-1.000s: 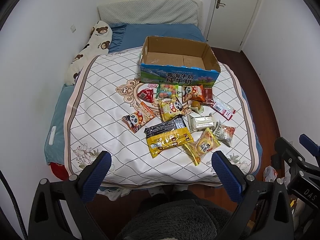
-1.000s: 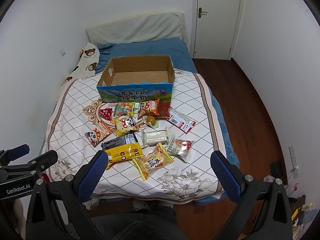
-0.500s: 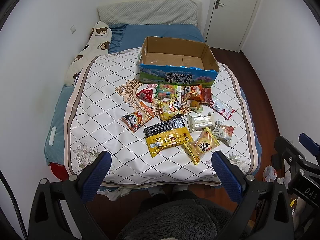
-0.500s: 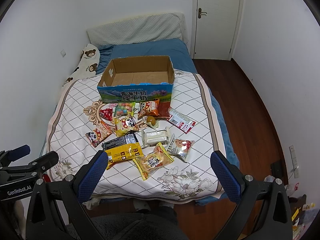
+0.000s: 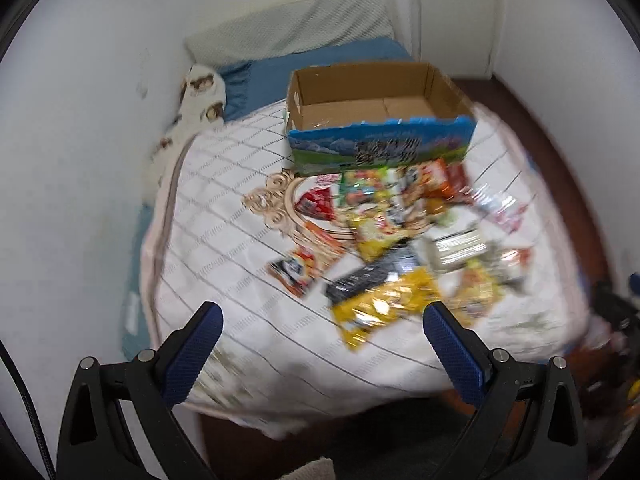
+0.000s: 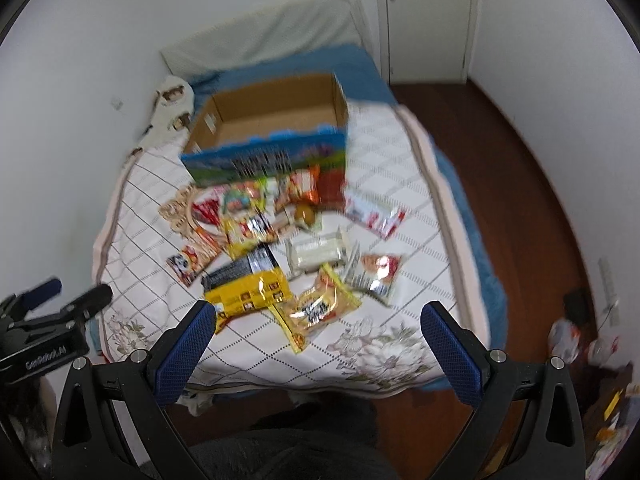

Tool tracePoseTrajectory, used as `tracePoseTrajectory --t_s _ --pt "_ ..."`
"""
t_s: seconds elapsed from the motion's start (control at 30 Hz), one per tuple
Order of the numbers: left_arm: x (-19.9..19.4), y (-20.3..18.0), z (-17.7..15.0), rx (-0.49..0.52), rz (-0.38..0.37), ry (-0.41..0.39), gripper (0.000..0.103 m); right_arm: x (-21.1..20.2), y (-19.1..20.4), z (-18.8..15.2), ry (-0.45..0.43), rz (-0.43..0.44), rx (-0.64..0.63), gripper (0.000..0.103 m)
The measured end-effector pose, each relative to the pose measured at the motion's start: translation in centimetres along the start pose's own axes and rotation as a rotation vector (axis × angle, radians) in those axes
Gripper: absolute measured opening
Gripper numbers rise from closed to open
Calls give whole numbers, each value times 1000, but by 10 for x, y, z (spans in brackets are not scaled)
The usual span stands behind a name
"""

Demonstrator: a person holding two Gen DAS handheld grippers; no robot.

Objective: Organize snacks
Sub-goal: 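Grasp the yellow-black biscuit bag with the left tool while the right grasps the yellow egg-cake bag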

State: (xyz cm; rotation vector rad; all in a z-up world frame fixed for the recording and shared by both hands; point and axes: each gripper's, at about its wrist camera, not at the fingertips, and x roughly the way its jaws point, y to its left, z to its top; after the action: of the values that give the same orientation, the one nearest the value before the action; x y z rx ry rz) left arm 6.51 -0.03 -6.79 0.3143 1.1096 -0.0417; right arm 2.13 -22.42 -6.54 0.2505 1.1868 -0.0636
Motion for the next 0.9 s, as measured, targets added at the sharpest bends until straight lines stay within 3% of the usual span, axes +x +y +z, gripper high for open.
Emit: tracePoseTrajectory --t_s 0.17,0.27,0.5,0.7,0.77,0.9 --pt "72 -31 5 251 -14 80 103 86 -24 -7 147 6 102 103" --pt "122 -64 3 465 -40 143 103 134 -39 -17 211 18 164 103" --pt "203 -116 -6 784 -87 248 103 206 -57 -36 329 34 276 103" --pt "240 -141 -11 923 -199 357 103 231 -64 -43 362 36 342 103" --pt "247 -146 -16 934 -198 364 103 235 -64 -43 376 41 356 103" --pt "251 -148 -24 872 -169 319 88 241 -64 -42 394 42 372 103"
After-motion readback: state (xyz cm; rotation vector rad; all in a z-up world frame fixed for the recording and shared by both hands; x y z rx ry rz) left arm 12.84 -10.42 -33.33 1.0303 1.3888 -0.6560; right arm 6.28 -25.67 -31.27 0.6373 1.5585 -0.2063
